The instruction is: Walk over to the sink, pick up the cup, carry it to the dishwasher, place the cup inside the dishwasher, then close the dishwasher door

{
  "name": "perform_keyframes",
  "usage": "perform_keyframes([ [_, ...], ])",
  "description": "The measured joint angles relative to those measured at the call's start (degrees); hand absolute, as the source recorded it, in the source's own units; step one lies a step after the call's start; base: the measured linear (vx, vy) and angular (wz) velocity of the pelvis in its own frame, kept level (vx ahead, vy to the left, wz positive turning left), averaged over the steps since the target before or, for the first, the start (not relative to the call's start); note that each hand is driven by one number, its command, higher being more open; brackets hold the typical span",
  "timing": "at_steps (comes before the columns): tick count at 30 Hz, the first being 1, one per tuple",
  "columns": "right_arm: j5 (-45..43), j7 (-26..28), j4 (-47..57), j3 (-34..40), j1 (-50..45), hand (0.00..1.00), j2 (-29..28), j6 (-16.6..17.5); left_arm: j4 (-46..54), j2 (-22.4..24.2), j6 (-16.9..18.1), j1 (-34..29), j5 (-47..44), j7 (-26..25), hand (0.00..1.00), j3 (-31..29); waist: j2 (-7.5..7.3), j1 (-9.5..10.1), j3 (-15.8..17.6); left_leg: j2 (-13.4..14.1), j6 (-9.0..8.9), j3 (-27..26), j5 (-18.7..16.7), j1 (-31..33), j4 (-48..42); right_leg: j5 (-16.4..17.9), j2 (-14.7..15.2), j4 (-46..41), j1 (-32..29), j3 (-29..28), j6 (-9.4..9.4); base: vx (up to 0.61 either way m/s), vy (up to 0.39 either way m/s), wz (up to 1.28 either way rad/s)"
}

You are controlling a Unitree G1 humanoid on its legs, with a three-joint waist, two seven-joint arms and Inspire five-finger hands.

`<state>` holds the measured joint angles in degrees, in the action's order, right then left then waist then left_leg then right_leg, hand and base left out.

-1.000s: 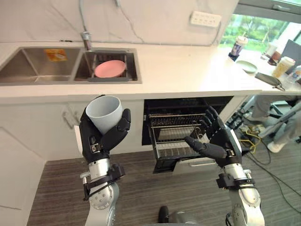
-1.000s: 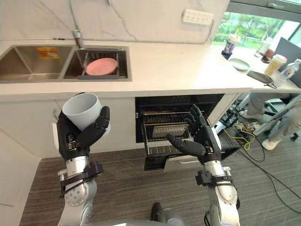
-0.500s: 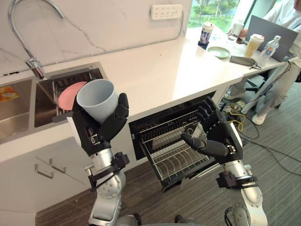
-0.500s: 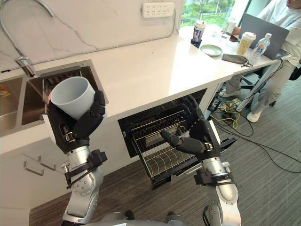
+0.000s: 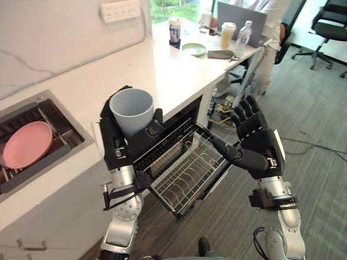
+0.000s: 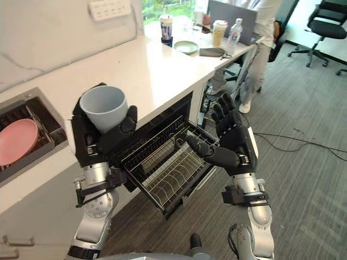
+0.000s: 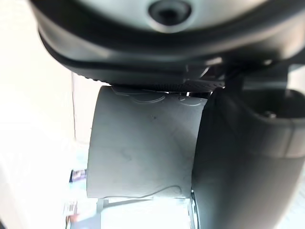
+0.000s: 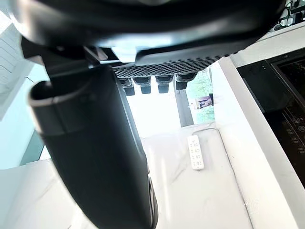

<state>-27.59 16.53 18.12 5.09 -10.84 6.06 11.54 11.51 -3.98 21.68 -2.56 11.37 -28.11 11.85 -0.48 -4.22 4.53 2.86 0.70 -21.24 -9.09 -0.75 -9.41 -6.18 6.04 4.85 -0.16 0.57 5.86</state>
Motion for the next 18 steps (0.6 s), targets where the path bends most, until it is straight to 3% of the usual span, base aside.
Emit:
perform_keyframes([
  [10,-5.89,1.93,0.66,-6.26,3.06,1.00,0.45,-0.86,-5.93,0.63,-1.81,1.03,4.53,-0.66,0.00,2.55,0.03,0.31,-1.68,0.18,-0.45,-0.57,0.53,-0.68,0.37,-0.27,-0.41,0.27,-0.07,-0.51,-0.32,-0.03,-0.017,-0.03],
  [18,-6.24,2.38,0.80,-9.99,3.75,1.00,0.80,-5.56,-10.18,0.61,-1.83,1.95,8.54,-0.75,0.00,5.76,-0.01,0.33,-3.47,-0.01,-0.35,-0.57,0.90,-1.18,1.24,-0.38,-0.33,0.27,0.10,-0.48,-0.19,-0.01,-0.003,0.00],
])
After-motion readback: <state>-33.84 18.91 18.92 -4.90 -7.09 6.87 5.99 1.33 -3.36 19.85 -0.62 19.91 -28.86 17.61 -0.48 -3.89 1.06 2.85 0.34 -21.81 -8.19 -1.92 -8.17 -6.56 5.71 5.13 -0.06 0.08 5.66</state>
